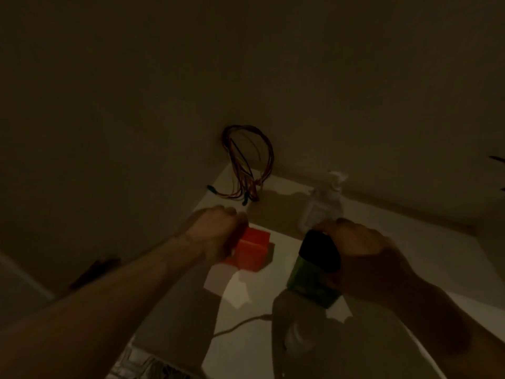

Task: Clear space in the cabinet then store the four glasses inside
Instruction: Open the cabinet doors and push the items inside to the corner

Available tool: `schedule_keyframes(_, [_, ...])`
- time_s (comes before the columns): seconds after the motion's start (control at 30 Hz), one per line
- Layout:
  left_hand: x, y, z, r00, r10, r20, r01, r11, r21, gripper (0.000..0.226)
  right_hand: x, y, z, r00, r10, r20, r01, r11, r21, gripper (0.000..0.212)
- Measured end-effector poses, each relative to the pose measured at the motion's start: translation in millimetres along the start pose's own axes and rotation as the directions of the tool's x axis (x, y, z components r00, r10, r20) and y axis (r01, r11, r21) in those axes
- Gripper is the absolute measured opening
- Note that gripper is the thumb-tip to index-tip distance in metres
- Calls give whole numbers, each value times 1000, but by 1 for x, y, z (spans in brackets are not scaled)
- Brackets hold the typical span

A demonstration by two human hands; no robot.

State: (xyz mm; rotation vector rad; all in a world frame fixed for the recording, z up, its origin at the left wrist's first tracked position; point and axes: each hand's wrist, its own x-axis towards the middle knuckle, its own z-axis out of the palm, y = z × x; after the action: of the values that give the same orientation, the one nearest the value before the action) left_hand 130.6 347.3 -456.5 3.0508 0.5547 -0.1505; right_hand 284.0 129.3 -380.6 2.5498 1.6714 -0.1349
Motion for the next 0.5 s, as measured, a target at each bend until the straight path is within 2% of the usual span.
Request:
schedule_keyframes(0.07, [18,-15,1,998,-43,-41,42,998,-43,35,6,-15,-6,995,-75,-58,78,996,46,63])
schedule_keyframes(0.1, [26,-23,1,994,-97,-48,88,983,-158,31,10,-25,-8,993,-101,-68,106,991,86,65])
schedule_keyframes(0.13, [31,-31,-2,998,-60,-37,59,997,-47,33,14,-35,-9,991,-117,-70,125,985,121,65])
schedule_keyframes(0.17, [31,-43,-2,1000,-4,6,3,986,165,42,19,-47,-9,989,-132,-71,142,977,158,64])
schedule_keyframes(0.2, [34,-54,-2,999,-44,6,41,958,282,54,23,-57,-8,985,-152,-81,166,965,201,63])
schedule_keyframes(0.27, [36,-70,-11,994,-109,-12,107,929,354,68,31,-80,-3,976,-191,-103,214,926,310,63])
schedule_keyframes(0.33, [41,-77,-14,987,-159,-8,152,922,355,70,39,-102,5,972,-202,-116,232,898,374,61])
schedule_keyframes(0.43, [48,-88,-8,992,-110,-55,123,885,450,69,56,-131,17,982,-183,-41,184,901,393,72])
schedule_keyframes(0.5, [52,-92,-9,994,-103,-31,105,869,484,64,68,-145,22,976,-215,-24,207,893,399,75])
